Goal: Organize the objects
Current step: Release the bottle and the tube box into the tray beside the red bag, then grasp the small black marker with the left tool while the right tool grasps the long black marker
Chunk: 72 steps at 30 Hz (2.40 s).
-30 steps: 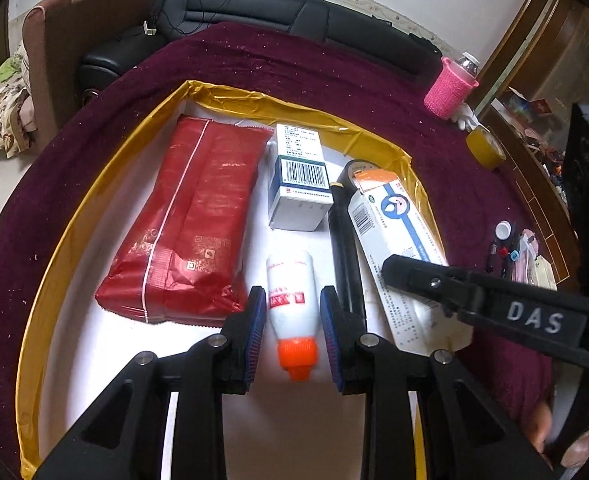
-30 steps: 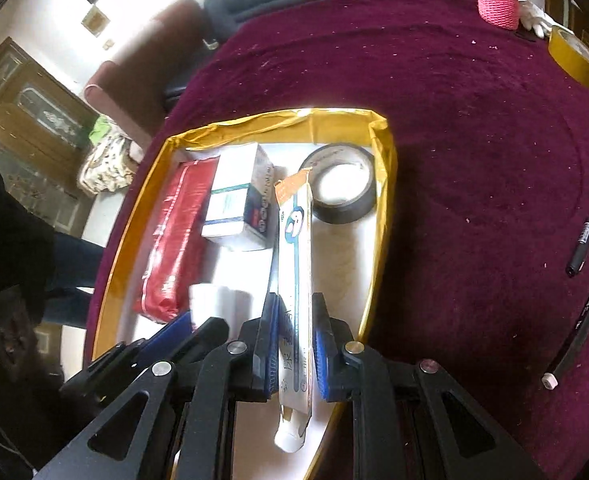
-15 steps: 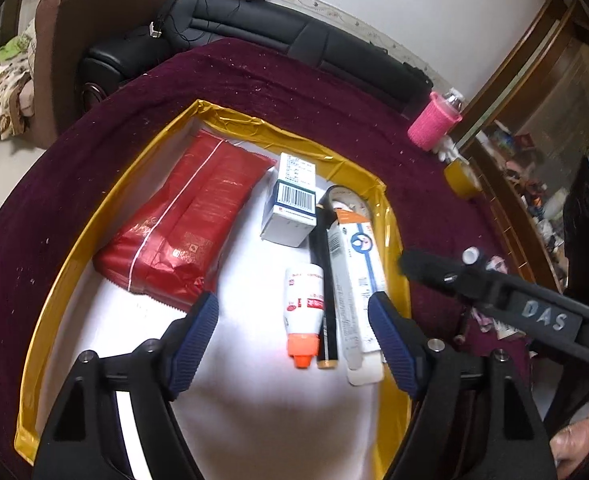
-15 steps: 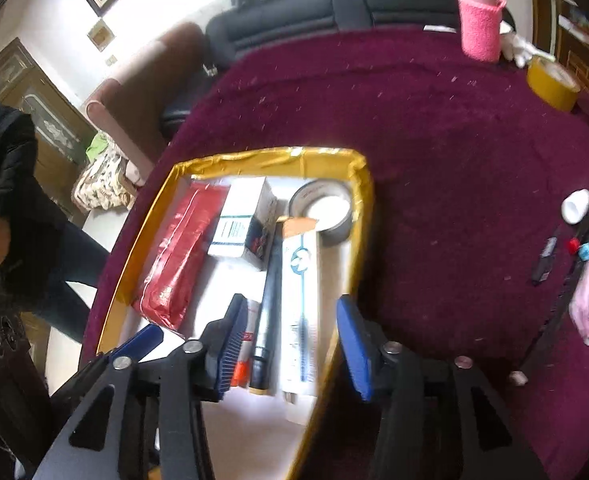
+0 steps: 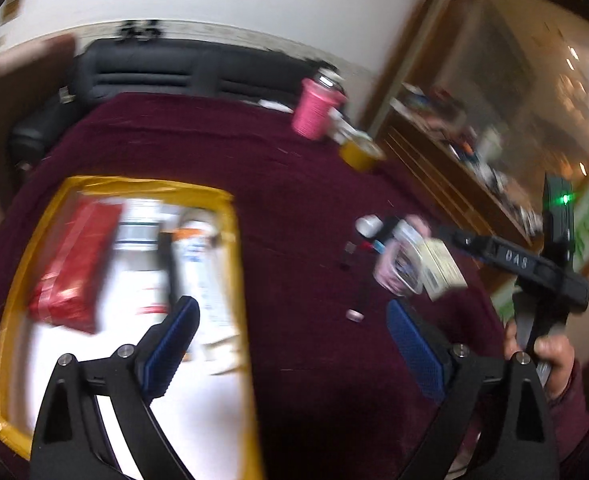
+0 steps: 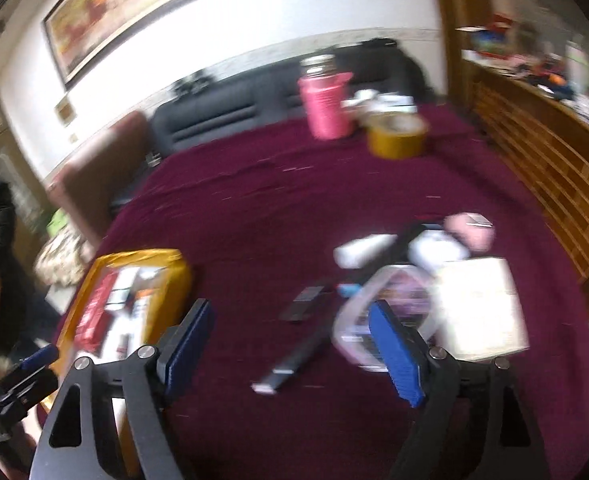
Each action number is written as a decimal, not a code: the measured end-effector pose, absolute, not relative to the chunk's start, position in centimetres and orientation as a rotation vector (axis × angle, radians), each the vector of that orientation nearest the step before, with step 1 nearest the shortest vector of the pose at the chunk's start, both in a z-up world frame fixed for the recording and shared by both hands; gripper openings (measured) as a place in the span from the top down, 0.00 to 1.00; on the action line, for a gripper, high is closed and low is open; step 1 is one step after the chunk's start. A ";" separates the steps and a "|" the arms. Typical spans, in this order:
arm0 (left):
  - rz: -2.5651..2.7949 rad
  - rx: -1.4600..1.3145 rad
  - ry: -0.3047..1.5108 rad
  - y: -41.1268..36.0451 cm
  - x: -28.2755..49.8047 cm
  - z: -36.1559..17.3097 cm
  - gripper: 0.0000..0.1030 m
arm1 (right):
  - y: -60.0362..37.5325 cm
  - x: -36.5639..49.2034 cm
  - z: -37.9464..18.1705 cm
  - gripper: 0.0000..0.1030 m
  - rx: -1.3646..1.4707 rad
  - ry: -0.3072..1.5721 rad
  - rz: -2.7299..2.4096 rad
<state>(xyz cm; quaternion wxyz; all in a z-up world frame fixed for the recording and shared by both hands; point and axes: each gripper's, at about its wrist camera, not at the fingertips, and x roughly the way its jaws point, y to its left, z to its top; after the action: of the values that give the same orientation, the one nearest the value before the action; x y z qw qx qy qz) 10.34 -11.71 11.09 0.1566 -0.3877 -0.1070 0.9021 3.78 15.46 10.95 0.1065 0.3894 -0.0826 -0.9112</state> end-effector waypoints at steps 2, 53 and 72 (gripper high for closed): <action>2.542 -1.148 -0.259 -9.2 9.3 10.4 0.09 | 18.1 3.9 10.1 0.17 1.172 -0.270 -2.708; 2.520 -1.166 -0.101 -1.9 1.1 8.3 0.86 | 19.0 1.8 4.5 0.17 1.251 -0.515 -2.272; 2.635 -1.136 -0.343 -13.1 8.3 8.4 0.85 | 7.8 -1.9 0.8 0.51 1.410 -0.158 -2.623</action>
<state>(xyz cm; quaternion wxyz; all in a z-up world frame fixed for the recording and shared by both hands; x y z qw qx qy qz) 8.25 -13.06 8.42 0.1256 -0.3901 -0.1177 0.9045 -1.88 7.80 0.79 0.0799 0.4713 -0.0527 -0.8768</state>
